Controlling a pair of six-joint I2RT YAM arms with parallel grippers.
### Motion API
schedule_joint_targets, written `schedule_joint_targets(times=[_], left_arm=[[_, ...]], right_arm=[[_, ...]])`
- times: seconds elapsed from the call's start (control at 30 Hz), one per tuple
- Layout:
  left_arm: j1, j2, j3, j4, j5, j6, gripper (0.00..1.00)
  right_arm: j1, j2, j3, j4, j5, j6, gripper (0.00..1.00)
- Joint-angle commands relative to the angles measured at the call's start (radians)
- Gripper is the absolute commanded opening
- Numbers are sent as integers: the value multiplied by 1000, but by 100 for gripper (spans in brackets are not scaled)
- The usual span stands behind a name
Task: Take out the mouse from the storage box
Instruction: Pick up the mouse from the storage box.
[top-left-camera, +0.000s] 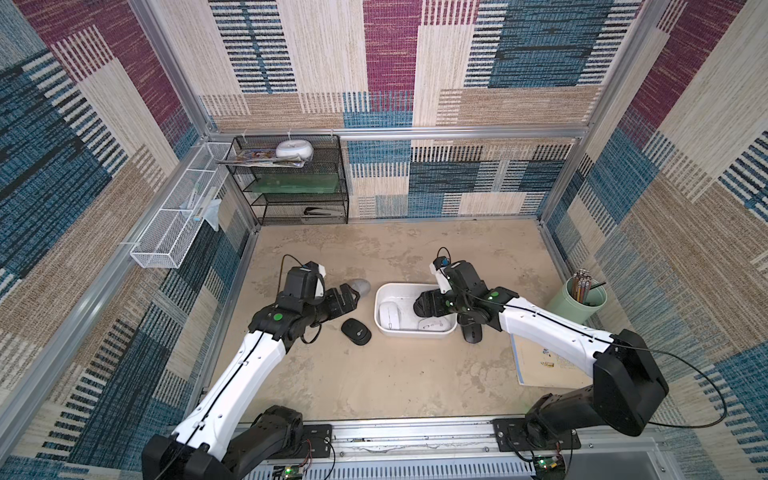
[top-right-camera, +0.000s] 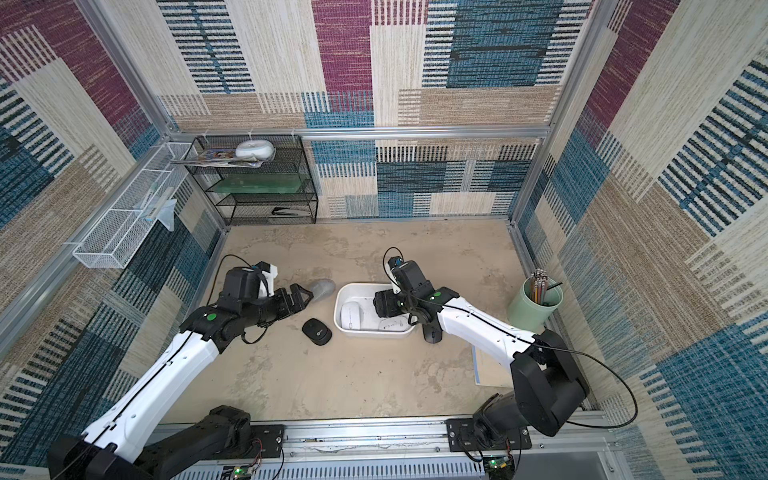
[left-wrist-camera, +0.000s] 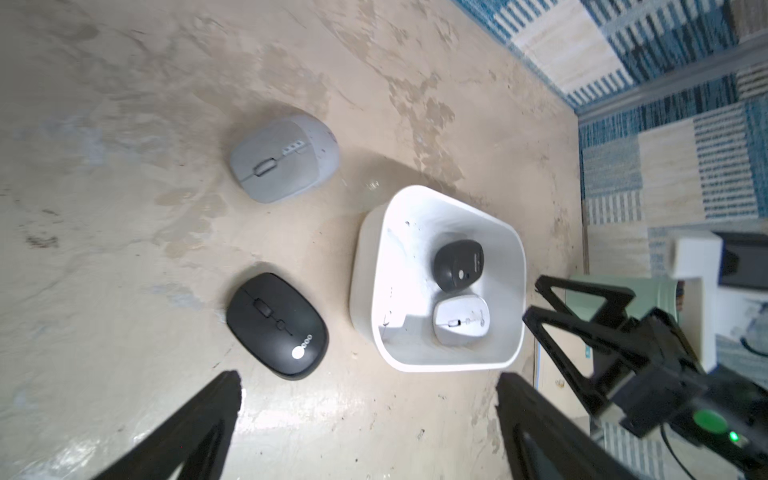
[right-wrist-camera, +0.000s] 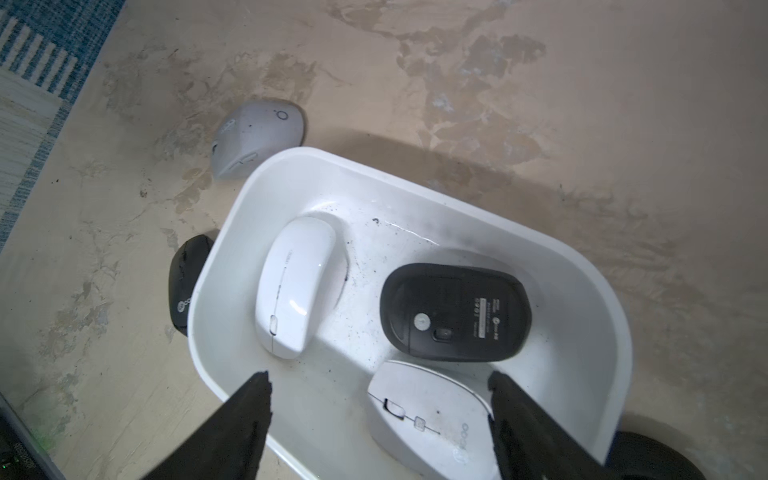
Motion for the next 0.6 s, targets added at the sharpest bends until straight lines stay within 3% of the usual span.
schedule_joint_targets(times=[0.0, 0.37, 0.57], left_arm=[[-77, 76, 56, 15, -53, 29, 99], [-286, 402, 274, -1, -80, 95, 96], [-377, 561, 434, -61, -101, 221, 96]], right_arm=[[-46, -23, -49, 54, -73, 25, 85], [-243, -97, -174, 119, -98, 28, 84], [-315, -123, -236, 171, -110, 17, 84]])
